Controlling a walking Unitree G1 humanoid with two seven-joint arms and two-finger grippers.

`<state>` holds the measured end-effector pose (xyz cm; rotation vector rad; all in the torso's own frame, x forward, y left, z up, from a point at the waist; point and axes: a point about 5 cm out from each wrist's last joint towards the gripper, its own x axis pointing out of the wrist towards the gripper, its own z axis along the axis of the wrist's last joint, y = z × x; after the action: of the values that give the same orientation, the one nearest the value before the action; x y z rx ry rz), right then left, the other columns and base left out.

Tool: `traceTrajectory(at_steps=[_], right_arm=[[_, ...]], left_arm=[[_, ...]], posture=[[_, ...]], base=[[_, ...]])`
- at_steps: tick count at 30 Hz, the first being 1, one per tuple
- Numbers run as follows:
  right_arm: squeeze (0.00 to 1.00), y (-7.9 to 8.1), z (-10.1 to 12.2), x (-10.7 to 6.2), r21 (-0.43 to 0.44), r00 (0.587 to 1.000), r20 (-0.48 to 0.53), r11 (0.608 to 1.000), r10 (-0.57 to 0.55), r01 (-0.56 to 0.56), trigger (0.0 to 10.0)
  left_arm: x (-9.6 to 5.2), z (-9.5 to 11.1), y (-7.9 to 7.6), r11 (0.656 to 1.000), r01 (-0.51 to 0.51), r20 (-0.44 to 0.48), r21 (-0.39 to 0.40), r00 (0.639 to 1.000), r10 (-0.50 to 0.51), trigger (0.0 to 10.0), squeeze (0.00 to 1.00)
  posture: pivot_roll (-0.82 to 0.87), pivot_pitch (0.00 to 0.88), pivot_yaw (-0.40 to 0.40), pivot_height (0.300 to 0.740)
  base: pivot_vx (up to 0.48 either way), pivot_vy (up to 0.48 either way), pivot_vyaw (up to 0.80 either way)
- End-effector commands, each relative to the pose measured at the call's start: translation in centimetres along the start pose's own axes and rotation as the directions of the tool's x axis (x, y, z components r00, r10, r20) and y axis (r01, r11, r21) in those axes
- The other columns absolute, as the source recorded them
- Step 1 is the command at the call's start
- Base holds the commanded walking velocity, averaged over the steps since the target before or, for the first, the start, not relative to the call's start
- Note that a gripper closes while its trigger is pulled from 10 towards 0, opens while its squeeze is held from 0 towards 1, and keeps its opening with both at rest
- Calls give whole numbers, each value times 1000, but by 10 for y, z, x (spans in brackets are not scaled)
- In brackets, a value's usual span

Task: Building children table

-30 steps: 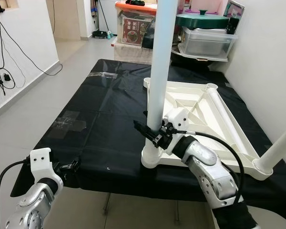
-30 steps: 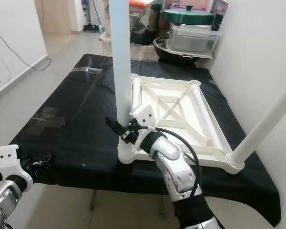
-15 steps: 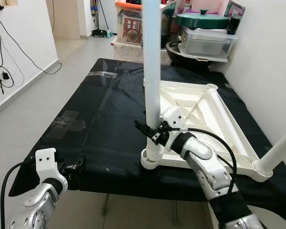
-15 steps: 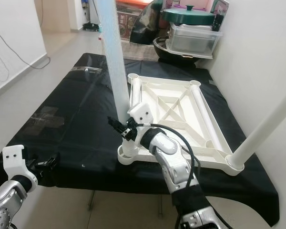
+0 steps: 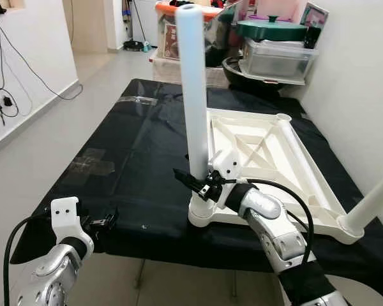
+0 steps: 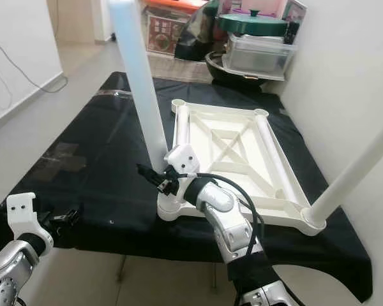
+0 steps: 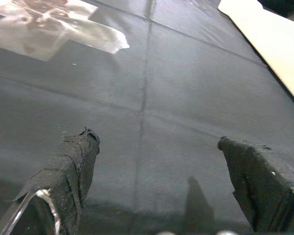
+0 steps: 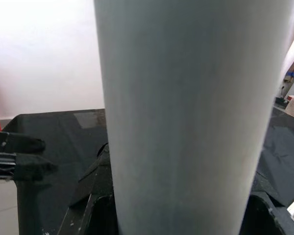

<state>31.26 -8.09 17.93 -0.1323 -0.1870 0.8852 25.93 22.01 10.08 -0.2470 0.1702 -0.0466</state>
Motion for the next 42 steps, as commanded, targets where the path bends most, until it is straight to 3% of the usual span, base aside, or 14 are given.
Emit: traceTrajectory(at_steps=[1,9,14,17,22,26,28,30,31,32,39,42], right_arm=[[0,12,-16,0,81,999,-32,996,41,-38,0],[0,11,-26,9,131,999,-52,991,-12,18,0],[0,-2,-37,14,89,985,-100,985,-140,149,0],[0,-16,-42,8,38,956,-132,962,-262,269,0],[0,-23,-47,-1,7,931,-144,940,-335,340,0],[0,-38,-56,-14,-46,851,-192,871,-488,489,0],[0,-40,-57,-15,-54,842,-197,863,-503,503,0],[0,-51,-61,-21,-61,774,-202,796,-600,602,0],[0,-51,-61,-21,-61,774,-202,796,-600,602,0],[0,-56,-64,-23,-19,719,-217,740,-660,673,0],[0,-53,-62,-11,66,707,-213,712,-675,700,0],[0,-49,-60,-4,119,727,-201,721,-656,683,0]], left_arm=[[1,-3,-3,1000,6,-5,1,1000,-6,10000,0],[1,-3,-1,1000,-6,-7,-5,1000,6,10000,0],[0,-2,1,1000,-29,-2,-3,1000,29,10000,0],[-1,-2,5,999,-48,-2,-1,999,48,10000,0],[-1,-3,8,998,-59,-7,2,998,59,10000,0],[1,-3,8,998,-63,-10,4,998,63,10000,0],[1,-3,8,998,-64,-10,4,998,64,10000,0],[3,-2,9,997,-71,-10,8,997,71,10000,0],[3,-2,9,997,-71,-10,8,997,71,10000,0],[3,-1,10,997,-78,-10,9,997,78,10000,0],[5,-1,13,996,-94,-11,11,996,94,10000,0],[5,-1,14,995,-97,-13,12,995,97,10000,0]], posture=[[120,0,-122,740],[132,0,-126,740],[141,0,-131,740],[140,0,-131,740],[134,0,-127,740],[131,0,-125,740],[131,0,-125,740],[131,0,-120,740],[131,0,-120,740],[132,0,-120,740],[136,0,-121,740],[137,0,-123,740]], base=[[0,0,0],[0,0,0],[0,0,0],[0,0,0],[0,0,0],[0,0,0],[0,0,0],[0,0,0],[0,0,0],[0,0,0],[0,0,0],[0,0,0]])
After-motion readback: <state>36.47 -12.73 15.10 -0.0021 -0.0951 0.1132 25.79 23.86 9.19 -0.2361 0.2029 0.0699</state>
